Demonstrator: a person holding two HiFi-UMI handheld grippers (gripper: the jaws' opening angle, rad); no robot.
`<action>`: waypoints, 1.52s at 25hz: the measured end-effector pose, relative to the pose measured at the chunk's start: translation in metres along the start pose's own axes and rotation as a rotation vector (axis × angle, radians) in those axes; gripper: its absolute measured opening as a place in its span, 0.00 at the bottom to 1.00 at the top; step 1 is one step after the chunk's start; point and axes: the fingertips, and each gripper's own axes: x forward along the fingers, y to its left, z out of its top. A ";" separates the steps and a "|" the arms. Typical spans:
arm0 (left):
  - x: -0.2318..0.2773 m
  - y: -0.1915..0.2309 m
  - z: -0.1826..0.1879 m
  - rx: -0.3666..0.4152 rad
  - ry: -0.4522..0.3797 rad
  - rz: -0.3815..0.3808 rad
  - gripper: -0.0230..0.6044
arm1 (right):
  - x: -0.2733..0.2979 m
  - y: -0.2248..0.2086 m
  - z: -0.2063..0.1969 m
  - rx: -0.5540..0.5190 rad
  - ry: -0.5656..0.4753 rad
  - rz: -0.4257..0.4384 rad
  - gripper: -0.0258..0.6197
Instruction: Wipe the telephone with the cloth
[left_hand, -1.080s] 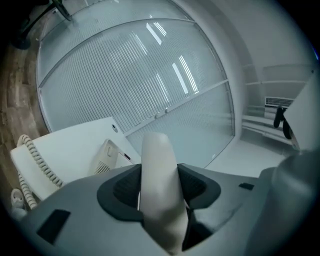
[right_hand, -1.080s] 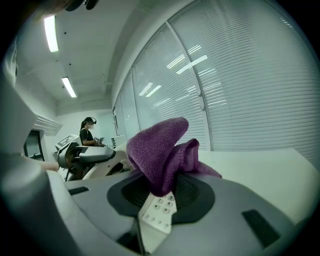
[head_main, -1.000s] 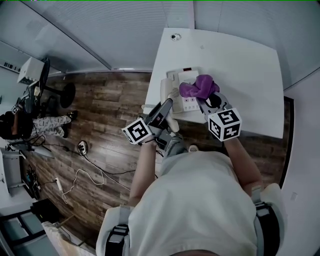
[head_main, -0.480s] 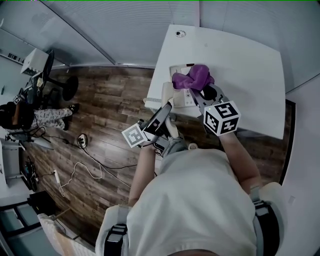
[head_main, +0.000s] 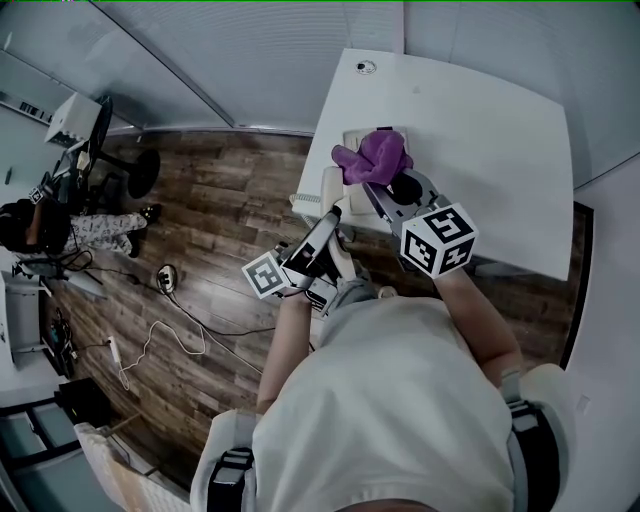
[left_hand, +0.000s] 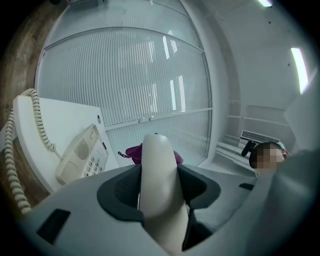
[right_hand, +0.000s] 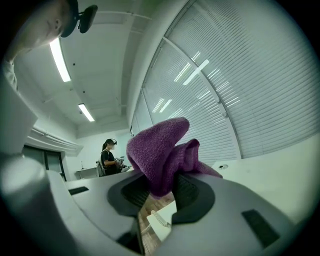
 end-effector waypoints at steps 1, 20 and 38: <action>0.000 -0.001 0.001 -0.001 0.002 -0.004 0.40 | 0.002 0.004 0.000 0.000 0.000 0.013 0.22; 0.000 -0.016 0.019 -0.018 0.010 -0.059 0.40 | 0.019 0.047 -0.008 0.017 0.035 0.177 0.22; -0.003 -0.020 0.030 -0.031 -0.061 -0.072 0.40 | 0.016 0.080 -0.037 0.002 0.120 0.303 0.22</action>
